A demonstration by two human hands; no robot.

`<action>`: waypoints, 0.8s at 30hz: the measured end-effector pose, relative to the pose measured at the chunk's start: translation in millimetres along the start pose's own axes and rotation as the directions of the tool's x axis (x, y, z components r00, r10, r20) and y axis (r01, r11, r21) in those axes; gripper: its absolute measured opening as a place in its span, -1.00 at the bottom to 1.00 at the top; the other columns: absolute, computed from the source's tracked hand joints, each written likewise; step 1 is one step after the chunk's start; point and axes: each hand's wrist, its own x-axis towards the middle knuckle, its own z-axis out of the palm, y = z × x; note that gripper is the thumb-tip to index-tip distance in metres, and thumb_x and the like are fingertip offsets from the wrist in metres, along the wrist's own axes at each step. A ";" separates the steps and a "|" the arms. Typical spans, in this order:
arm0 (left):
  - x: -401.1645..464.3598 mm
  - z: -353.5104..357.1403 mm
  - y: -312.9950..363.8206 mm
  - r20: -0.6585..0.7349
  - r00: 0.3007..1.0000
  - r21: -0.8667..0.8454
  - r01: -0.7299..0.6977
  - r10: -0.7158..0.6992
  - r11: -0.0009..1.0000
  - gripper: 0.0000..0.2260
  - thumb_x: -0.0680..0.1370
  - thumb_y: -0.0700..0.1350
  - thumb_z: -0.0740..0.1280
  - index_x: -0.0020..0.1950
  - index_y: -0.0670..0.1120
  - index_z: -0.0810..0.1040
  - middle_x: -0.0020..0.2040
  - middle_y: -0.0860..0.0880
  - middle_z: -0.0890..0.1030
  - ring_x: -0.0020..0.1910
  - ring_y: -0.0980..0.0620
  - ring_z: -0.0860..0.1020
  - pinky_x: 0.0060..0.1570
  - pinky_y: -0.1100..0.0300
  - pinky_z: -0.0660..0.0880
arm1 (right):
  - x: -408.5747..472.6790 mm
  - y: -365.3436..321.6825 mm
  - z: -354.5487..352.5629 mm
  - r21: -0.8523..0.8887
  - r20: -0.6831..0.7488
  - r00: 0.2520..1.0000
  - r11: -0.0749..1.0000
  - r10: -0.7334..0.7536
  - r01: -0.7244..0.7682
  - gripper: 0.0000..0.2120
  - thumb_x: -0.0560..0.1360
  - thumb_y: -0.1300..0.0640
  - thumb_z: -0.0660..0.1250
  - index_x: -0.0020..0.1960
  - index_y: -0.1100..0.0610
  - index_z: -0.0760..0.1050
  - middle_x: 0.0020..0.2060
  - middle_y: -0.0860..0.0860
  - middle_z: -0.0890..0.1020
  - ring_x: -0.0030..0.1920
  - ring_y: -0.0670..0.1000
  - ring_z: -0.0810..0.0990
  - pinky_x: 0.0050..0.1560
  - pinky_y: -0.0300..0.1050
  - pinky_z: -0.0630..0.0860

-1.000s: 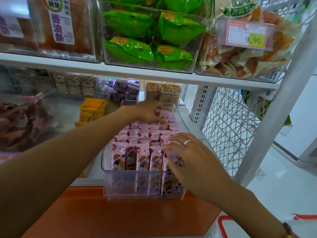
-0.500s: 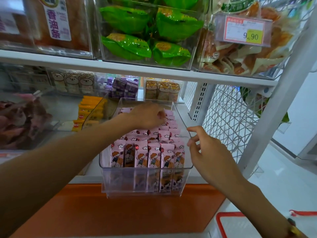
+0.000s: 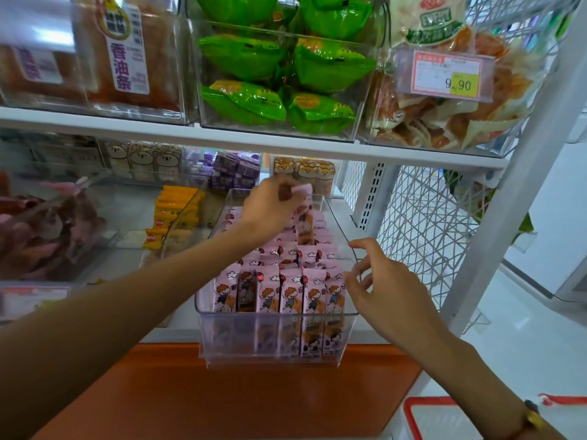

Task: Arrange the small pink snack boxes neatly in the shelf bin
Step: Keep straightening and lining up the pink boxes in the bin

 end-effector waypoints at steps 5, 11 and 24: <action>-39.0 -23.1 24.4 -0.222 0.973 -0.393 -0.036 -0.057 0.919 -0.85 0.60 -0.06 0.29 0.11 -0.08 0.53 -0.04 0.02 0.64 -0.04 0.09 0.62 -0.06 0.26 0.58 | 1.6 -9.1 -0.7 0.001 -0.160 0.986 0.999 -0.043 0.044 -0.56 0.55 -0.12 0.17 0.40 -0.03 0.28 0.19 -0.06 0.50 0.11 -0.15 0.42 -0.03 -0.26 0.32; -95.2 -44.8 36.6 -0.136 0.990 -0.505 -0.037 -0.037 0.863 -0.85 0.55 -0.02 0.31 0.07 -0.03 0.57 -0.09 0.07 0.68 -0.07 0.19 0.65 -0.14 0.35 0.57 | -3.3 -55.4 5.6 0.472 -0.023 0.997 0.878 -0.077 0.079 -0.41 0.44 -0.39 0.07 0.41 -0.22 0.19 0.28 -0.21 0.39 0.21 -0.29 0.39 0.16 -0.35 0.30; -121.0 -50.9 12.0 0.062 0.998 -0.256 0.026 -0.011 0.966 -0.57 0.39 -0.14 0.47 0.12 0.20 0.39 0.09 0.21 0.48 0.01 0.37 0.49 -0.14 0.53 0.46 | 14.0 -69.8 26.7 0.872 0.398 0.900 0.230 0.180 -0.431 -0.73 0.51 0.12 0.35 0.19 0.14 0.50 -0.03 0.06 0.69 -0.02 0.00 0.67 -0.02 -0.14 0.54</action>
